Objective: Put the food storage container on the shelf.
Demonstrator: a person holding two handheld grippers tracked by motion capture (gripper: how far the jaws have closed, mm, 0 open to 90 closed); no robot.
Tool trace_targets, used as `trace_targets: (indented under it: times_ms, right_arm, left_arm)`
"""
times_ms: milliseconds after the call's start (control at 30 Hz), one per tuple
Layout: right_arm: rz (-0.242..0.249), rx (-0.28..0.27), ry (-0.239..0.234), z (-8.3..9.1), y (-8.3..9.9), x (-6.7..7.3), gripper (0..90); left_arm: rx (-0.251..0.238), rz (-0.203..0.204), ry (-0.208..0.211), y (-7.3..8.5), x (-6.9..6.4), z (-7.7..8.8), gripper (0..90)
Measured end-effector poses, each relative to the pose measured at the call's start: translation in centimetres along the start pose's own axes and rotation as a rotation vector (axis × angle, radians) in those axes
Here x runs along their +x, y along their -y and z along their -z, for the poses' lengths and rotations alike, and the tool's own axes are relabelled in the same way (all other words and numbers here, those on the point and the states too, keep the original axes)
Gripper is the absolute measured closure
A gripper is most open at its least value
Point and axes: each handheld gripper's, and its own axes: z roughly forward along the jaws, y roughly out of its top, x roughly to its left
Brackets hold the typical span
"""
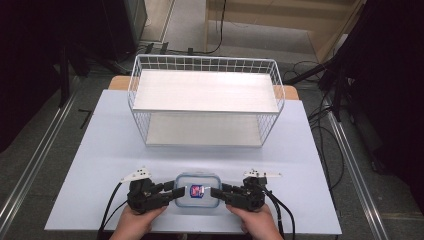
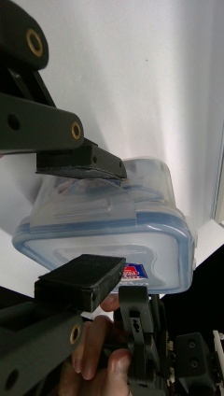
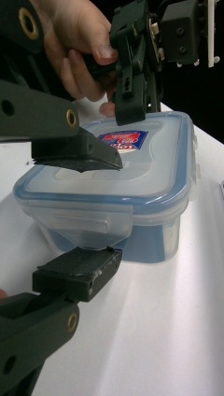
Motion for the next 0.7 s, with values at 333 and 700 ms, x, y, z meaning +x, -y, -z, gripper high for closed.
trace_targets:
  times_ms: [333, 700]
  right_arm:
    - [0.056, -0.014, 0.023, 0.09, 0.02, 0.31, 51.4]
    - [0.12, -0.035, 0.058, 0.07, -0.06, 0.8, 50.0]
  left_arm:
    - [-0.011, -0.05, -0.029, 0.04, -0.45, -0.11, 51.6]
    - [-0.033, -0.092, -0.054, 0.18, -0.78, -0.3, 51.4]
